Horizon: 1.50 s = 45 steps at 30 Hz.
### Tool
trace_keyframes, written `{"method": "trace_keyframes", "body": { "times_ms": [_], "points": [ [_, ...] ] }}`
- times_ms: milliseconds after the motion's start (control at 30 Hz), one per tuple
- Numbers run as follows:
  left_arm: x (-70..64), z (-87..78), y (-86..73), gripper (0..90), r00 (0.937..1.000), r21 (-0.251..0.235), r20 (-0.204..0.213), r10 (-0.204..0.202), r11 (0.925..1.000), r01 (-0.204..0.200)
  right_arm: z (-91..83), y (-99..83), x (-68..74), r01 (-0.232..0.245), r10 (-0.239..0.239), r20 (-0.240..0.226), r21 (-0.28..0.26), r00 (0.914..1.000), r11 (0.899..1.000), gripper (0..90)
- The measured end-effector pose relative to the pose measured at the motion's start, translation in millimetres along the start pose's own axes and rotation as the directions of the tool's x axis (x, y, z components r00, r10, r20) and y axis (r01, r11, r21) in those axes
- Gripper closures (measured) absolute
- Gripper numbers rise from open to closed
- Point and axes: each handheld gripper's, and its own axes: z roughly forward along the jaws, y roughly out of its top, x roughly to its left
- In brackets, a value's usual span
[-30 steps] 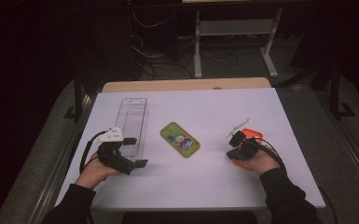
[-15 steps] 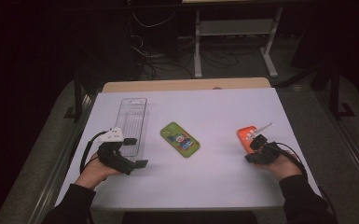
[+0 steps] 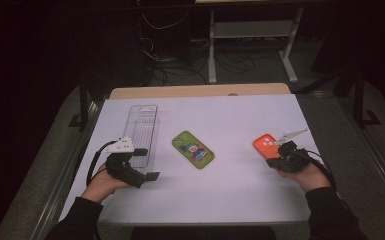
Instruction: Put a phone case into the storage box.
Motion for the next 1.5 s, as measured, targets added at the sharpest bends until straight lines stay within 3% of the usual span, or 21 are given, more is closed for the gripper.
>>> {"method": "trace_keyframes", "body": {
  "times_ms": [33, 67, 133, 267, 467, 600, 667, 733, 800, 1100, 1233, 1500],
  "points": [
    [0.0, 0.0, 0.0, 0.0, 1.0000, 0.000, 0.000, 0.000, 1.0000, 0.000, 0.0, 0.0, 0.0, 0.000, 0.000, 0.000, 0.000, 1.0000, 1.000, 83.5],
    [0.0, 0.0, -0.1, 0.0, 1.0000, 0.001, 0.000, -0.001, 1.0000, 0.001, -3.2, 2.4, 6.4, 0.013, -0.014, -0.014, -0.037, 0.9998, 0.999, 75.2],
    [0.6, -1.3, -0.1, 0.0, 1.0000, -0.002, -0.003, -0.005, 1.0000, 0.005, -4.7, 3.9, 13.8, 0.006, -0.009, -0.039, -0.075, 0.9992, 0.997, 67.9],
    [0.6, -2.1, -0.3, 0.0, 1.0000, -0.008, -0.004, -0.009, 0.9999, 0.009, 0.2, 5.9, 26.9, 0.013, -0.024, -0.089, -0.122, 0.9957, 0.992, 48.9],
    [0.6, -2.8, -0.6, 0.0, 0.9999, -0.010, -0.002, -0.010, 0.9999, 0.010, 12.9, 3.5, 42.1, 0.025, -0.042, -0.077, -0.202, 0.9961, 0.979, 16.8],
    [0.5, -3.2, -0.9, 0.0, 1.0000, -0.010, -0.001, -0.008, 0.9999, 0.008, 19.7, 0.6, 47.1, 0.020, -0.043, -0.113, -0.195, 0.9927, 0.981, 1.2],
    [0.0, -3.2, -0.9, 0.0, 0.9999, -0.013, 0.000, -0.012, 0.9998, 0.012, 22.8, 0.3, 49.8, 0.026, -0.048, -0.148, -0.149, 0.9879, 0.988, 0.0],
    [-0.3, -3.4, -0.8, 0.0, 1.0000, -0.010, 0.001, -0.010, 0.9999, 0.010, 25.8, -0.4, 51.5, 0.049, -0.069, -0.135, -0.145, 0.9885, 0.988, 0.0],
    [-0.3, -3.7, -0.7, 0.0, 1.0000, -0.009, 0.002, -0.002, 1.0000, 0.002, 26.7, -0.6, 53.4, 0.055, -0.076, -0.150, -0.140, 0.9857, 0.989, 0.0],
    [-0.7, -2.8, -1.2, 0.0, 0.9999, -0.006, 0.006, -0.012, 0.9999, 0.012, 23.8, 0.6, 55.2, 0.081, -0.102, -0.130, -0.153, 0.9863, 0.985, 0.0],
    [-0.3, -3.4, -1.0, 0.0, 1.0000, -0.009, 0.006, -0.007, 0.9999, 0.007, 22.9, 3.0, 57.5, 0.095, -0.111, -0.126, -0.126, 0.9858, 0.987, 0.0],
    [-0.3, -3.4, -1.0, 0.0, 0.9999, -0.009, 0.008, -0.007, 0.9999, 0.007, 14.8, 9.2, 54.6, 0.081, -0.093, -0.107, -0.109, 0.9899, 0.991, 0.0]
  ]
}}
